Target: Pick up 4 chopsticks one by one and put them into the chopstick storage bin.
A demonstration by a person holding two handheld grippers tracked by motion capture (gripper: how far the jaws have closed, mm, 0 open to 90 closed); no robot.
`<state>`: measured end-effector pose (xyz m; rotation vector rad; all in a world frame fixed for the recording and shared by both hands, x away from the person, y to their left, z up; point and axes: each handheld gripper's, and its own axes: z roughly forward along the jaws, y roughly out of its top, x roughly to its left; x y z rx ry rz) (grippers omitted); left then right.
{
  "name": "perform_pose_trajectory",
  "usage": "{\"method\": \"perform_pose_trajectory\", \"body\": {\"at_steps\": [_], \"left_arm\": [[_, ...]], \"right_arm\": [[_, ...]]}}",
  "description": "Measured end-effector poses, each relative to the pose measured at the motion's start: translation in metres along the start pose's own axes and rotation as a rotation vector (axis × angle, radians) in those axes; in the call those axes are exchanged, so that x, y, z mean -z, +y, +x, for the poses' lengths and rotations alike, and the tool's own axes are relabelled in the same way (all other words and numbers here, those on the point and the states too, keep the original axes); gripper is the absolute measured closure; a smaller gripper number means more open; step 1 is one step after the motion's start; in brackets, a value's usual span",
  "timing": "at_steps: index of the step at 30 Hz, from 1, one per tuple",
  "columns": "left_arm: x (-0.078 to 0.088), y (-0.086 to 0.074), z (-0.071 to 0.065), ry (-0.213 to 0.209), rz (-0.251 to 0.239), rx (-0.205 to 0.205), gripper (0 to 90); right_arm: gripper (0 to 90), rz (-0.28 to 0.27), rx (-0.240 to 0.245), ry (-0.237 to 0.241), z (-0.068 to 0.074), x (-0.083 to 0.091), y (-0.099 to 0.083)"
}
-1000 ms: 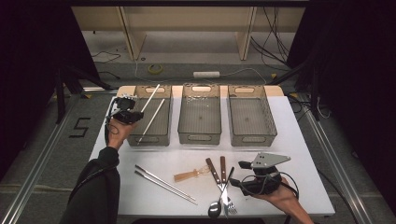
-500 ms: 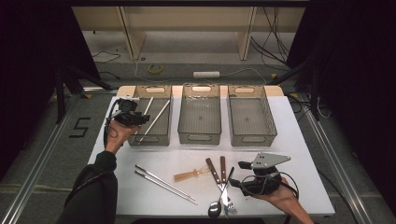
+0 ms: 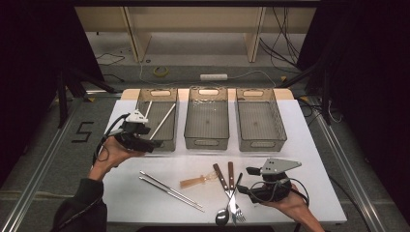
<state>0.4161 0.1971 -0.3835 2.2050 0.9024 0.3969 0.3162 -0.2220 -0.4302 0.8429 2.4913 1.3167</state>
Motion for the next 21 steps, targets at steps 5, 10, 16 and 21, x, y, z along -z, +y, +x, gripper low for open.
{"method": "perform_pose_trajectory", "body": {"at_steps": [5, 10, 16, 21], "left_arm": [[0.006, -0.010, -0.016, -0.025, 0.049, -0.060, 26.4], [0.002, -0.019, -0.029, -0.037, 0.107, -0.110, 25.9], [0.001, -0.022, -0.041, -0.051, 0.130, -0.142, 25.8], [0.001, -0.024, -0.049, -0.052, 0.163, -0.190, 26.0]], "right_arm": [[29.9, 0.003, -0.002, -0.006, 0.003, -0.001, 0.000], [29.9, 0.002, 0.005, -0.005, 0.006, -0.001, 0.001], [30.1, 0.003, 0.001, -0.008, 0.008, -0.002, 0.002], [30.1, 0.009, 0.005, -0.004, 0.009, -0.003, 0.002]]}}
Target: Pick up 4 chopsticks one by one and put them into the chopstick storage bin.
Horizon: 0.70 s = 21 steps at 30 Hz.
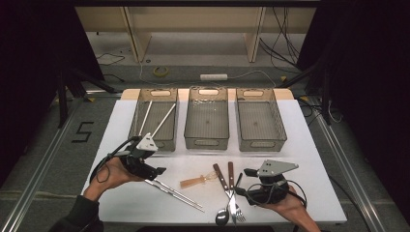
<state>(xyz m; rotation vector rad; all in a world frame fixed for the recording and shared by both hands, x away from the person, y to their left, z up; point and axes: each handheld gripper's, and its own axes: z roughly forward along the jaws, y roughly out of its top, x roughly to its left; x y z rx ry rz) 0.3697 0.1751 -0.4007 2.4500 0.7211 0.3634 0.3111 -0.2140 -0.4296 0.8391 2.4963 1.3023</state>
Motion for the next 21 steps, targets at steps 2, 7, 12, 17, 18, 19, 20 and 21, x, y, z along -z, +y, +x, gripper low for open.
{"method": "perform_pose_trajectory", "body": {"at_steps": [2, 7, 12, 17, 18, 19, 20, 21], "left_arm": [[-0.002, -0.001, -0.002, 0.004, 0.021, -0.015, 26.5], [-0.006, -0.004, -0.005, -0.005, 0.069, -0.042, 28.8], [-0.009, -0.010, -0.011, -0.042, 0.126, -0.091, 31.2], [-0.016, -0.017, -0.019, -0.084, 0.173, -0.136, 33.8], [-0.018, -0.019, -0.019, -0.087, 0.183, -0.147, 34.9], [-0.019, -0.021, -0.019, -0.090, 0.191, -0.152, 35.9], [-0.021, -0.022, -0.020, -0.093, 0.202, -0.160, 37.3], [-0.023, -0.024, -0.020, -0.095, 0.212, -0.172, 38.6]], "right_arm": [[30.1, 0.001, 0.000, 0.003, 0.001, 0.000, 0.000], [30.1, 0.006, 0.006, 0.009, 0.001, -0.001, 0.000], [30.3, 0.007, 0.005, 0.014, 0.001, -0.001, 0.000], [30.3, 0.012, 0.009, 0.018, 0.002, -0.002, 0.000], [30.3, 0.013, 0.009, 0.019, 0.002, -0.002, 0.000], [30.3, 0.013, 0.009, 0.019, 0.002, -0.002, 0.000], [30.3, 0.014, 0.009, 0.019, 0.002, -0.003, 0.000], [30.3, 0.012, 0.010, 0.019, 0.002, -0.003, 0.000]]}}
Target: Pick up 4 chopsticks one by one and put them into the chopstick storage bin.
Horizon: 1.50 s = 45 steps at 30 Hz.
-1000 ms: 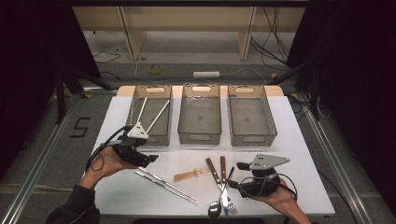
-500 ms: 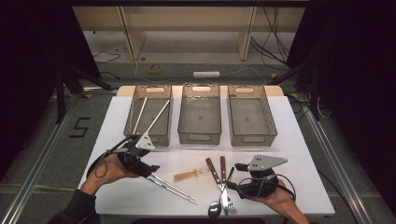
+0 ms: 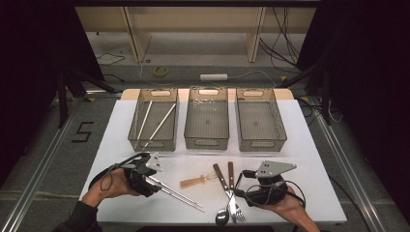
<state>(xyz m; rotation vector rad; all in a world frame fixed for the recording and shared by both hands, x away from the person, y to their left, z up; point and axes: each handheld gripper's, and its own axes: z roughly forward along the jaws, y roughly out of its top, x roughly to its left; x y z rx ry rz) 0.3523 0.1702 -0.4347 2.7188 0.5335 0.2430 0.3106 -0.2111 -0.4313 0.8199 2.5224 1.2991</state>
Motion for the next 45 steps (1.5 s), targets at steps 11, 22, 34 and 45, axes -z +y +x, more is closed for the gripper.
{"method": "perform_pose_trajectory", "body": {"at_steps": [11, 22, 34, 45], "left_arm": [[-0.020, -0.001, 0.001, -0.041, 0.042, -0.058, 52.2], [-0.026, 0.001, 0.003, -0.058, 0.071, -0.105, 57.6], [-0.031, 0.005, 0.001, -0.072, 0.100, -0.130, 61.6], [-0.032, 0.007, 0.001, -0.081, 0.123, -0.149, 63.7]], "right_arm": [[30.4, 0.012, 0.002, 0.006, 0.000, -0.002, 0.000], [30.6, 0.017, 0.002, 0.009, 0.000, -0.003, 0.000], [30.9, 0.017, 0.005, 0.012, 0.000, -0.003, 0.000], [31.0, 0.021, 0.007, 0.014, 0.001, -0.004, 0.000]]}}
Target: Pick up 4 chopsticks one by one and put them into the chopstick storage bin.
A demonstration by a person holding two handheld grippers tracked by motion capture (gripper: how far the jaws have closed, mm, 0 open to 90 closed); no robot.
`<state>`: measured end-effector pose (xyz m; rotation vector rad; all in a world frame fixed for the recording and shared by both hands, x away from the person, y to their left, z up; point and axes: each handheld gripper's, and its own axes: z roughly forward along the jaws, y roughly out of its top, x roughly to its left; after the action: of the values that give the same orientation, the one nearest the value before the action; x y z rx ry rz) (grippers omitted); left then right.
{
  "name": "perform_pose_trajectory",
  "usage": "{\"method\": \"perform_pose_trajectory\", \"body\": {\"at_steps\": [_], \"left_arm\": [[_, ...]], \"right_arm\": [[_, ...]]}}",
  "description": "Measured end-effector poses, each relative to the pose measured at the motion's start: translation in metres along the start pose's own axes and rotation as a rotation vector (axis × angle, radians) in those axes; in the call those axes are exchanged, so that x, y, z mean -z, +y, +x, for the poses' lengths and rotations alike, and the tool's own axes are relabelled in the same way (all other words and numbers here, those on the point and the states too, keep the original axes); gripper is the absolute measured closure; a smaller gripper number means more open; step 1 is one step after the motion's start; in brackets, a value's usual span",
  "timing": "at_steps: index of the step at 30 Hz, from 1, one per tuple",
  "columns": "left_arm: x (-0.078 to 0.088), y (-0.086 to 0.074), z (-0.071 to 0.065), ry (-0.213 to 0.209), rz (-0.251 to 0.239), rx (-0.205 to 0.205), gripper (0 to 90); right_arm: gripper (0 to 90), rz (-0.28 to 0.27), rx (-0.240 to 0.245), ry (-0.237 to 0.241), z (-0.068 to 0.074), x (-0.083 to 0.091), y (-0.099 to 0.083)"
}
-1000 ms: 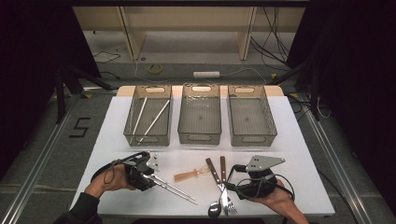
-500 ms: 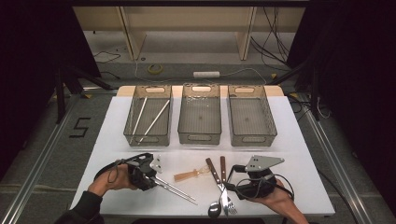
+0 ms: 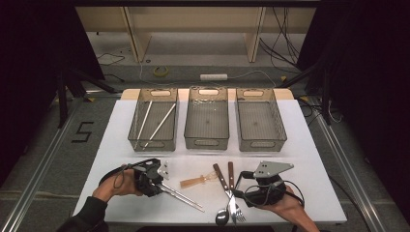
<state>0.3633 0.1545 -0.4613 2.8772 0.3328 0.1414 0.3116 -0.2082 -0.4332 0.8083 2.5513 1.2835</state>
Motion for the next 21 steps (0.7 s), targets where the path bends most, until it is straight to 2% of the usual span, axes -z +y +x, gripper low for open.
{"method": "perform_pose_trajectory", "body": {"at_steps": [8, 11, 15, 16, 21], "left_arm": [[-0.0007, 0.0020, -0.0033, -0.004, 0.034, -0.023, 65.7], [-0.0003, 0.0025, -0.0042, -0.011, 0.054, -0.044, 67.0], [-0.0007, 0.0028, -0.0064, -0.013, 0.055, -0.059, 69.1], [-0.0002, 0.0030, -0.0058, -0.015, 0.066, -0.075, 69.6], [-0.0003, 0.0031, -0.0061, -0.024, 0.069, -0.081, 70.7]], "right_arm": [[31.1, 0.001, 0.000, 0.002, 0.0000, 0.0000, 0.0001], [31.2, 0.002, 0.001, 0.002, -0.0001, -0.0001, 0.0001], [31.3, 0.003, 0.002, 0.002, 0.0000, -0.0002, 0.0002], [31.4, 0.003, 0.002, 0.003, 0.0000, -0.0002, 0.0002], [31.5, 0.003, 0.001, 0.002, -0.0004, -0.0001, 0.0002]]}}
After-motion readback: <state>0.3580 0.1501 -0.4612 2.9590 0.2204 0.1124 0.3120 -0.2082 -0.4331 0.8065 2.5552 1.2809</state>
